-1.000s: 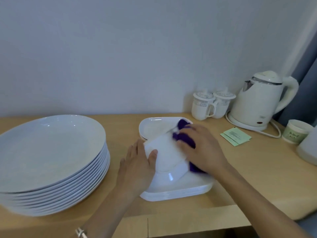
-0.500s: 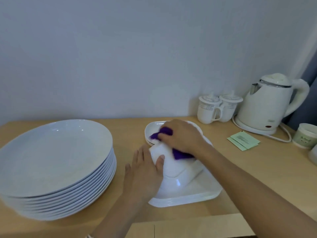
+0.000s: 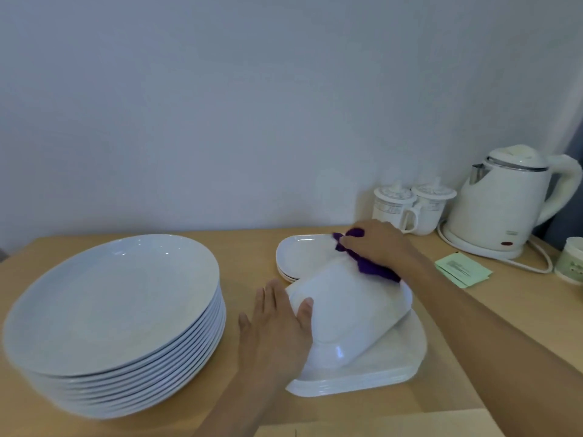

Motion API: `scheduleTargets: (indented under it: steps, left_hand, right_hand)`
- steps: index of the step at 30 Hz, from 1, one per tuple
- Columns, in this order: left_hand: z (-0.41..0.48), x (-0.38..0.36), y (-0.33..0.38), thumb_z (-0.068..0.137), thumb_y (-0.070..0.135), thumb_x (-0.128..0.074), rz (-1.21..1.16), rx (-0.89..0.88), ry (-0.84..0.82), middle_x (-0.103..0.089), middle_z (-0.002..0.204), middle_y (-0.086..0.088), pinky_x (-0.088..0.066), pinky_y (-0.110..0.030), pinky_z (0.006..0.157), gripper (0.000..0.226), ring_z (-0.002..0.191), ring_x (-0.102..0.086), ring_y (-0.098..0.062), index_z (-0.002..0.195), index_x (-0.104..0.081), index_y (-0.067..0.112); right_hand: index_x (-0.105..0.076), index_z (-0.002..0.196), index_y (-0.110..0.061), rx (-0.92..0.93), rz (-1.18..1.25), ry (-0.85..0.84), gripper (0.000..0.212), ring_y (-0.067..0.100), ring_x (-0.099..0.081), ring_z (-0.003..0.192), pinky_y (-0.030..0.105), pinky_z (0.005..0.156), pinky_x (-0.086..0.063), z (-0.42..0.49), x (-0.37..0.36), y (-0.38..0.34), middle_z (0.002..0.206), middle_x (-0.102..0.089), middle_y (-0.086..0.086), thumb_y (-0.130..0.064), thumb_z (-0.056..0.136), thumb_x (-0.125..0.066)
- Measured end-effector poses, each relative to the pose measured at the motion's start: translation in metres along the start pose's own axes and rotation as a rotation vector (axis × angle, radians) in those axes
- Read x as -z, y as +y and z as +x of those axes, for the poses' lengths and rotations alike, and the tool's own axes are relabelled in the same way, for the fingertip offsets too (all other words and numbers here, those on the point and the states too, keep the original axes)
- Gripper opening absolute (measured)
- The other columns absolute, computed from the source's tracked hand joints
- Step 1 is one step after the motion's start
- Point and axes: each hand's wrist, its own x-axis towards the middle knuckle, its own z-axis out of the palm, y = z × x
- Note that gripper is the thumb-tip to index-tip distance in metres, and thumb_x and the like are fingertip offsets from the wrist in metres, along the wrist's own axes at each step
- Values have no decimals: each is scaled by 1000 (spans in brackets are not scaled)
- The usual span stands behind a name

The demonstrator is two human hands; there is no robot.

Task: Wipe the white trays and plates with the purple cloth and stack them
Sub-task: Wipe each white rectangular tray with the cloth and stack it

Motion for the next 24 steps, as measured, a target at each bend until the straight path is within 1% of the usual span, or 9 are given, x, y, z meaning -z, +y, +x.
scheduleTargets:
  steps: [2,4,7,9,13,15,18,21,24]
  left_hand:
    - [1,0,0,99,51,-10,-6,-1,-4,-3,161,1,-15,-48,116,67,147,-1,-16,151,4,12]
    - [2,0,0,99,50,-9,-11,2,-13,-1,161,2,-13,-47,116,66,147,0,-15,151,4,12]
    - [2,1,-1,99,49,-9,-6,-5,-11,-2,161,3,-13,-46,116,64,147,-1,-14,152,2,14]
    - [1,1,-1,99,49,-10,-13,-2,-10,-3,161,2,-13,-48,116,65,147,0,-15,151,3,13]
    - [0,1,0,99,48,-10,-31,-19,13,-8,159,3,-16,-49,114,62,147,-2,-15,150,-1,13]
    - [0,1,-1,100,47,-11,-67,-21,16,-10,159,4,-16,-49,114,61,147,-2,-15,150,-3,14]
    - [1,1,-2,100,47,-13,-108,-20,19,-15,157,4,-18,-49,113,58,146,-11,-18,149,-8,15]
    - [1,1,-2,100,47,-14,-122,-10,26,-15,158,3,-21,-49,112,58,144,-18,-21,149,-12,16]
    - [-2,3,0,100,47,-16,-128,5,34,-6,160,3,-20,-48,113,60,145,-16,-24,151,-7,16]
  right_hand:
    - [-65,98,-27,7,34,12,24,18,-56,91,31,75,-43,-4,-1,5,103,-65,-2,-45,86,-55]
    - [-65,94,-28,204,-12,67,22,16,-56,89,32,78,-44,-21,-16,-13,98,-63,-5,-46,85,-56]
    - [-64,94,-33,452,21,10,21,12,-55,89,31,78,-44,-44,-34,-33,95,-60,-10,-49,86,-54]
    - [-64,95,-34,357,71,36,19,11,-56,90,31,78,-44,-35,-23,-20,95,-61,-11,-48,86,-55]
    - [-59,84,-24,-82,260,115,18,15,-58,78,31,65,-41,-27,3,35,90,-66,0,-40,89,-54]
    - [-59,91,-21,-174,452,131,18,16,-59,83,33,71,-44,-46,-3,47,93,-66,1,-37,91,-52]
    - [-55,99,-31,-118,549,269,10,7,-57,89,29,73,-42,-81,-16,43,102,-62,-9,-34,90,-54]
    - [-53,117,-28,-10,296,317,27,10,-47,105,24,83,-33,-99,-24,33,115,-50,-9,-34,90,-55]
    - [-46,128,-23,17,155,257,37,18,-34,122,23,95,-27,-110,-25,16,130,-41,-2,-35,93,-50]
